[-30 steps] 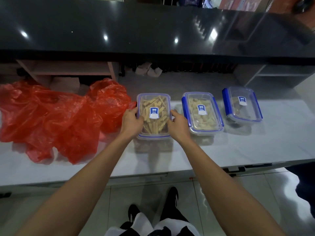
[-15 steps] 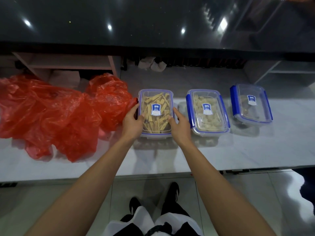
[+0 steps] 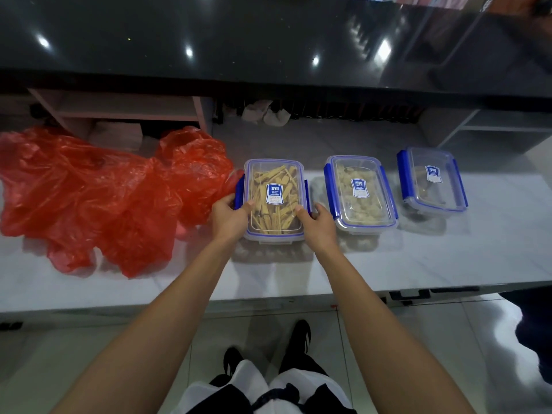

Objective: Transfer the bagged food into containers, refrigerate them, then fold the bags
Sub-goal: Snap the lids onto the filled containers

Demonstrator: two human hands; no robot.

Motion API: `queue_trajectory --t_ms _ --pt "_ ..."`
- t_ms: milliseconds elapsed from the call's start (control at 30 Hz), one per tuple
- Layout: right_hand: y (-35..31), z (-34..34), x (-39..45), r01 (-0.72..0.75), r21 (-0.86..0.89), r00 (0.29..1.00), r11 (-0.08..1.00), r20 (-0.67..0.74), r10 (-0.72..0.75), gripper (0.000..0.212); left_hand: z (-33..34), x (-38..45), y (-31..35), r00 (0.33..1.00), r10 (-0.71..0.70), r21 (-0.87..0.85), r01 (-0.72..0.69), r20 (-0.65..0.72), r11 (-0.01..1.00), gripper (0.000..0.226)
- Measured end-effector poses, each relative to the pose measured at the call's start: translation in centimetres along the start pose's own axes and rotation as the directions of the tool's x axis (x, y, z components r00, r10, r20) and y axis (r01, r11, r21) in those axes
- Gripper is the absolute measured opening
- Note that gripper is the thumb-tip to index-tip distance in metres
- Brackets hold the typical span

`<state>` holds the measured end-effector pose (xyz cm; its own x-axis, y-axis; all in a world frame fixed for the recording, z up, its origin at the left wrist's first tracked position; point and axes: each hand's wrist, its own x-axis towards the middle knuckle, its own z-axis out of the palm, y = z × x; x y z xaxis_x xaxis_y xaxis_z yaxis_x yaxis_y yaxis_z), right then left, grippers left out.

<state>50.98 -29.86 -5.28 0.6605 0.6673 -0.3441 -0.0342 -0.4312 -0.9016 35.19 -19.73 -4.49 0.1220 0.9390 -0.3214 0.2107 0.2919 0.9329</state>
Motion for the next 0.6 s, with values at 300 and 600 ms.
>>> queue_trajectory --t_ms 300,600 --pt "0.8 0.1 -2.4 0.169 -0.207 0.977 0.964 -0.093 -0.192 0.026 -0.6 -2.2 -1.1 0.979 0.206 0.274 -0.199 0.003 0.941 0.023" --pt "1.6 -0.3 -4.6 0.178 -0.216 0.972 0.960 -0.116 -0.206 0.025 -0.8 -3.3 -1.8 0.985 0.164 0.225 -0.173 0.058 0.959 0.024"
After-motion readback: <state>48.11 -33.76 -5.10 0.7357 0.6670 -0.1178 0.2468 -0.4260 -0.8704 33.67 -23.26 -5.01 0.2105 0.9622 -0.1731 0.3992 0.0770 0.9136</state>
